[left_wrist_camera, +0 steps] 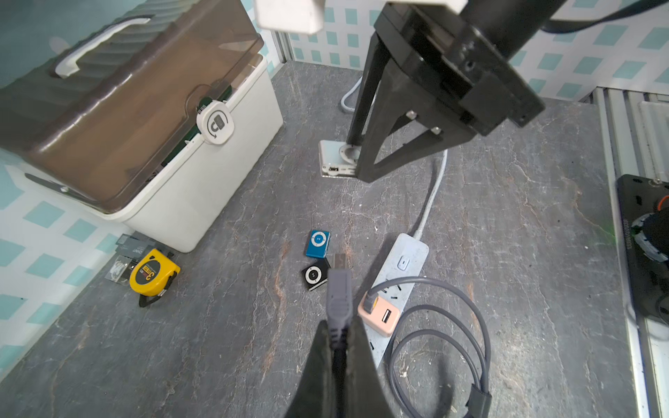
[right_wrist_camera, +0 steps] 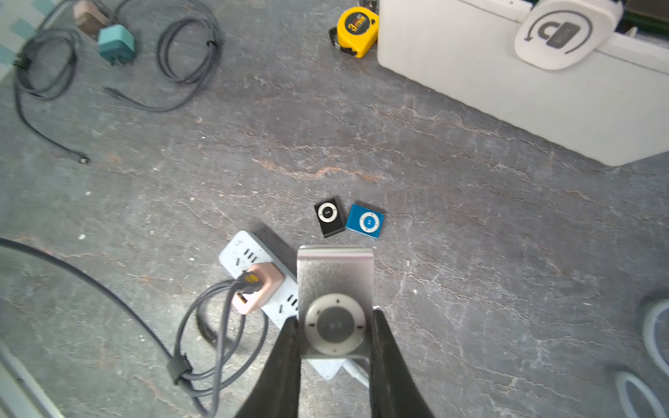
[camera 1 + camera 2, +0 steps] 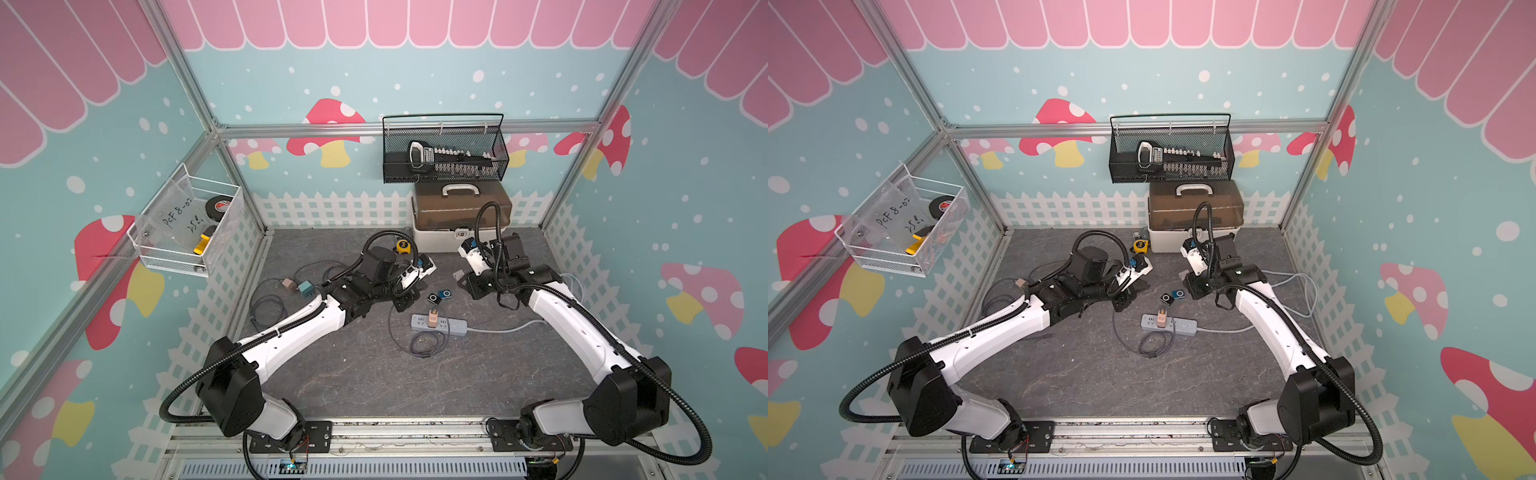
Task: Charge mp3
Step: Pick up the MP3 player from the center of the board, then insert the charging cable into the MP3 player.
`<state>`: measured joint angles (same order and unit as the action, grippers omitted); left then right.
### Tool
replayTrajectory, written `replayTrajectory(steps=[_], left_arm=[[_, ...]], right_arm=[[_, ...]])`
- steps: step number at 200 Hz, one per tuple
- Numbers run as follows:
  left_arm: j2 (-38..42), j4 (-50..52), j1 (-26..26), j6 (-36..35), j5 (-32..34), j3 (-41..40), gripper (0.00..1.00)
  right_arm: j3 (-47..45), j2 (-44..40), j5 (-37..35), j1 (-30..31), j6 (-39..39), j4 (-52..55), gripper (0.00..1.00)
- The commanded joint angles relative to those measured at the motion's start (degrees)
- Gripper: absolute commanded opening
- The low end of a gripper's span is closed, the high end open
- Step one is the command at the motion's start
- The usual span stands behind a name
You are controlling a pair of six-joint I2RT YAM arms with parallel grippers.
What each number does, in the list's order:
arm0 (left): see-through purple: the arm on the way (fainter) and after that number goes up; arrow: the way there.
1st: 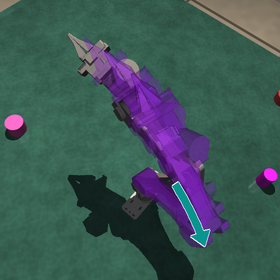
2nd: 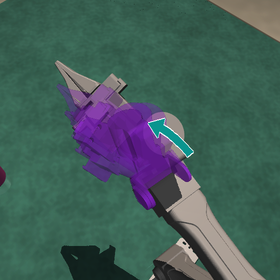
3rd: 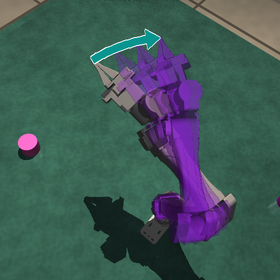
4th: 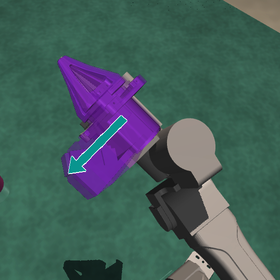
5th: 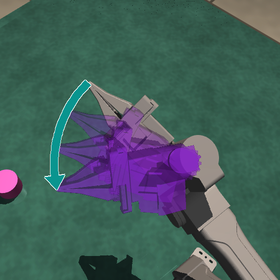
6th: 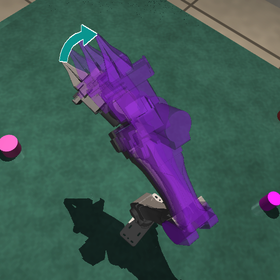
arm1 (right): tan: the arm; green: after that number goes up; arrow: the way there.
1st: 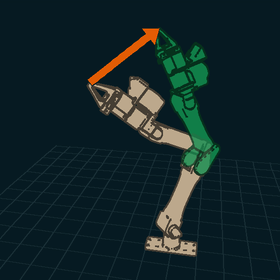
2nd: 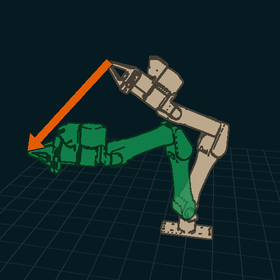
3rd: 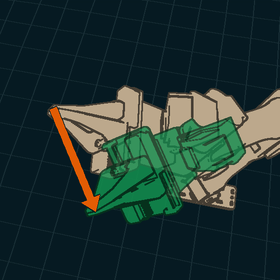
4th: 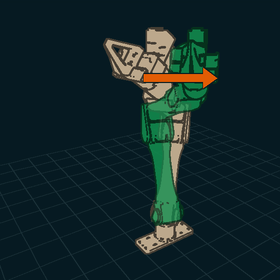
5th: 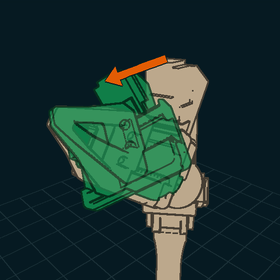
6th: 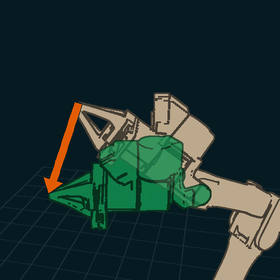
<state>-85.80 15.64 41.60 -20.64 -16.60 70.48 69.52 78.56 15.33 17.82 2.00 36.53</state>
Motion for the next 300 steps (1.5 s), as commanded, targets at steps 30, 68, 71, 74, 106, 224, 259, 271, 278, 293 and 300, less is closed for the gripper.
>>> replayTrajectory(steps=[30,68,71,74,106,224,259,271,278,293,300], left_arm=[[-2.7,-1.8,4.0,1.5,6.5,2.7,0.0],[-4.0,-2.3,5.4,1.3,9.7,3.1,0.0],[-4.1,-2.4,5.5,1.3,10.1,3.2,0.0],[-4.2,-2.5,5.6,1.3,10.4,3.3,0.0],[-5.5,-2.7,6.1,0.7,12.8,4.4,0.0],[-7.0,-4.1,6.9,0.3,14.2,5.6,0.0],[-6.8,-4.4,7.2,-0.2,14.8,5.4,0.0],[-6.8,-4.4,7.5,-0.6,14.8,5.3,0.0],[-6.7,-4.4,7.6,-0.7,14.9,5.2,0.0],[-6.8,-4.4,7.8,-0.9,15.2,5.2,0.0],[-6.8,-4.4,7.8,-1.0,15.3,5.2,0.0]], right_arm=[[1.3,-3.2,2.3,2.1,5.3,1.7,0.13],[1.5,-3.8,3.3,2.8,5.9,2.1,0.12],[1.5,-3.8,3.3,2.9,5.9,2.1,0.12],[1.5,-3.9,3.3,2.9,5.9,2.1,0.12],[1.2,-4.1,4.0,3.3,5.9,2.1,0.12],[-0.8,-5.0,5.2,4.2,6.5,0.9,0.11],[-0.9,-4.6,4.7,4.2,6.8,0.8,0.11],[-0.8,-4.5,4.5,4.2,6.9,0.7,0.12],[-0.7,-4.4,4.4,4.2,7.0,0.7,0.11],[-0.7,-4.3,3.9,4.2,7.1,0.8,0.11],[-0.7,-4.3,3.6,4.2,7.2,0.8,0.11]])
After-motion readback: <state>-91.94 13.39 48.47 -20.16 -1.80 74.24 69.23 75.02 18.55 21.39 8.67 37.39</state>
